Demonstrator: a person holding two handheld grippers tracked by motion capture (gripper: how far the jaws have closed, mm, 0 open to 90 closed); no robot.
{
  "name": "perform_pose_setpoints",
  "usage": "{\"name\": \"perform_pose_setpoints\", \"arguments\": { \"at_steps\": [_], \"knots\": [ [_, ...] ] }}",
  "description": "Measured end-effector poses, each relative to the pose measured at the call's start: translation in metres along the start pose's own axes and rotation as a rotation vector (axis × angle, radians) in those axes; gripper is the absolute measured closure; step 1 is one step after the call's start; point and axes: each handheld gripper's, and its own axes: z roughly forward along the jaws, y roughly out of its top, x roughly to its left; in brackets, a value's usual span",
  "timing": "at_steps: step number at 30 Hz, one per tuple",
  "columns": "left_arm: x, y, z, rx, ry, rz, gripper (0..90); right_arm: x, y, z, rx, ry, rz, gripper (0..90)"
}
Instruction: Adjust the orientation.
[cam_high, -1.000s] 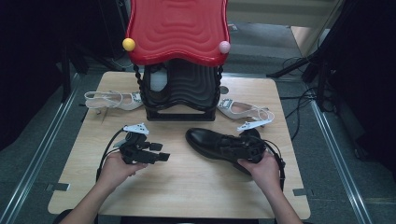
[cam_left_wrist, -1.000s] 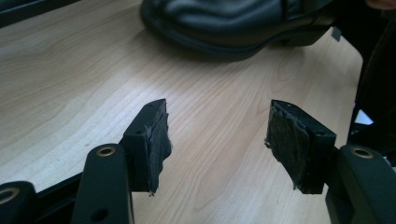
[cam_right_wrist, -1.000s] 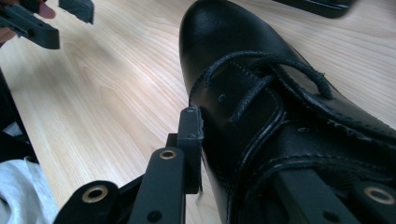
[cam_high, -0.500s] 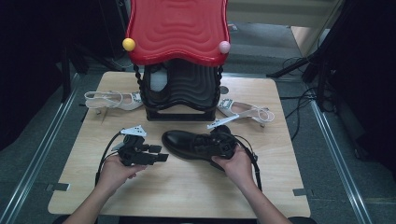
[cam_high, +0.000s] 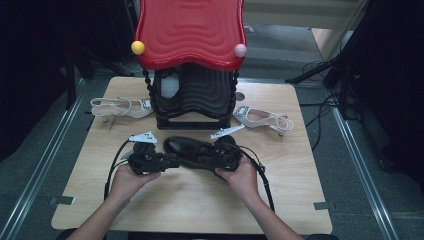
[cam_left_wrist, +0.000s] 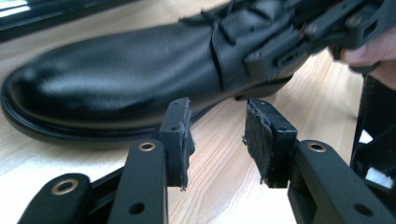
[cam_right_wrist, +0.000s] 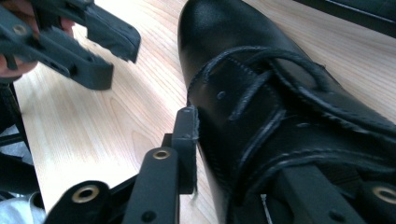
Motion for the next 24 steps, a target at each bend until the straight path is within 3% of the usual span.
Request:
{"name": "perform_pose_setpoints", "arguments": {
  "at_steps": [5,8,11,13,14,15,18,21,24],
  "knots": [
    [-0.003,0.002,0.001,0.047,0.002,-0.011,54.8,0.001,-0.003,-0.007,0.001,-0.018,-0.035,68.3],
    [-0.008,0.003,0.0,0.038,0.003,0.007,49.3,0.0,-0.007,-0.018,-0.012,-0.028,-0.049,68.2],
    [-0.01,0.003,-0.001,0.026,-0.001,0.015,44.6,-0.002,-0.011,-0.031,-0.039,-0.034,-0.055,61.7],
    [-0.012,0.002,-0.003,-0.002,0.019,0.019,43.4,-0.002,-0.014,-0.041,-0.064,-0.05,-0.081,61.0],
    [-0.015,0.0,-0.004,-0.036,0.082,0.027,39.0,-0.003,-0.016,-0.045,-0.075,-0.051,-0.105,58.5],
    [-0.016,-0.001,-0.005,-0.044,0.109,0.033,35.6,-0.005,-0.018,-0.05,-0.079,-0.027,-0.121,57.9],
    [-0.015,0.0,-0.005,-0.016,0.038,0.014,43.7,-0.009,-0.022,-0.058,-0.096,-0.002,-0.12,58.5],
    [-0.015,0.001,-0.004,0.001,0.016,0.021,44.7,-0.014,-0.025,-0.067,-0.092,0.017,-0.098,59.2],
    [-0.014,0.001,-0.003,0.018,-0.023,0.006,46.7,-0.021,-0.029,-0.074,-0.085,0.007,-0.09,52.2]
  ]
}}
